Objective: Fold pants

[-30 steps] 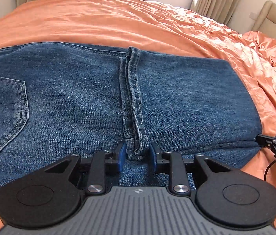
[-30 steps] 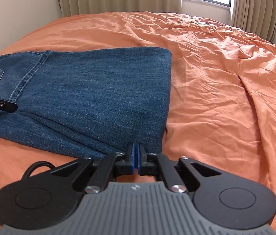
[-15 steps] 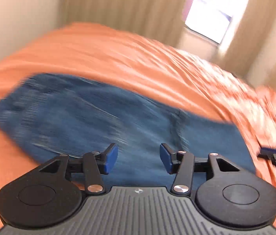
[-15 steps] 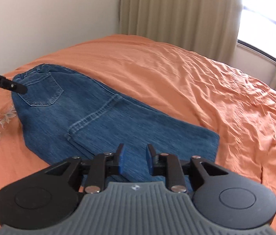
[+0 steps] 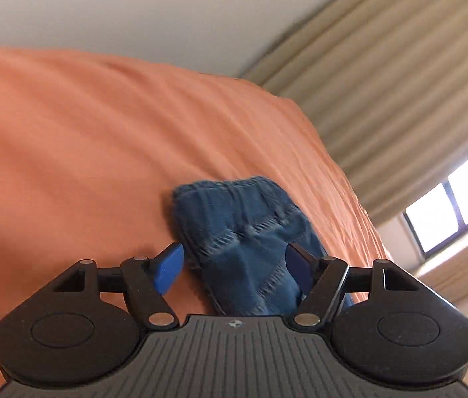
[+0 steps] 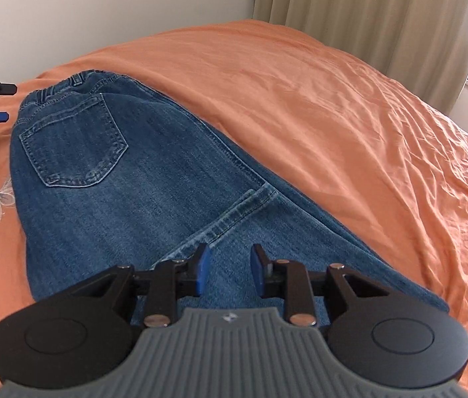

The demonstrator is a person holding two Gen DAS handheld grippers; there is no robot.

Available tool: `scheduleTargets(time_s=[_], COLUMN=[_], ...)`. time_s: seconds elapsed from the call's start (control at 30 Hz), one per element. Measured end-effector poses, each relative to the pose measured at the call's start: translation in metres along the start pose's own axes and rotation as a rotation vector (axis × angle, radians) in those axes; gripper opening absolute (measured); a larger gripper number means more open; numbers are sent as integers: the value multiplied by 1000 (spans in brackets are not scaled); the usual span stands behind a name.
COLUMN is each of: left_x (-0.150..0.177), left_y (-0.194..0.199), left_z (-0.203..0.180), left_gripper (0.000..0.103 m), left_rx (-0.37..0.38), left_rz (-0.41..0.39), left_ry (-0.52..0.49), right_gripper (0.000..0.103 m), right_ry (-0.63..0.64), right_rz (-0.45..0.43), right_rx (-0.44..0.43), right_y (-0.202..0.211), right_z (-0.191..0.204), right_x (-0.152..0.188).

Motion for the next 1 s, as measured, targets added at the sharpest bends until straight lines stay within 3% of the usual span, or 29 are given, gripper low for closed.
scheduleTargets(time_s=[0.13, 0.4, 0.5, 0.67, 0.8, 1.0], left_x=[5, 8, 9, 8, 0, -13], left_y=[-33, -69, -73, -73, -70, -29], left_z=[15, 7, 8, 4, -10, -67], left_gripper=[81, 81, 76, 54, 28, 18], left_rx=[42, 63, 55, 51, 40, 46], left_rz=[-10, -56, -74, -64, -59, -112], left_ry=[81, 9, -24, -29, -23, -127], right_gripper=[23, 23, 25, 26, 26, 23], right_ry=[29, 55, 36, 22, -16, -79], right_rz=[40, 88, 124, 145, 115, 12], right_rx=[14, -34, -47, -46, -20, -12], right_y=[-33, -79, -93, -100, -87, -22], right_z=[-2, -2, 0, 0, 3, -7], right_x=[-8, -17, -15, -16, -20, -12])
Point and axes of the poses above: each gripper's, at about its wrist camera, not at the fingertips, and y roughly against the way its jaws point, z to its left, x to its underside, the point moved 4 cm from there along -y, roughly the way its jaws point, and after that the axes turned 1 degree about -y, right-handed, at the moved point
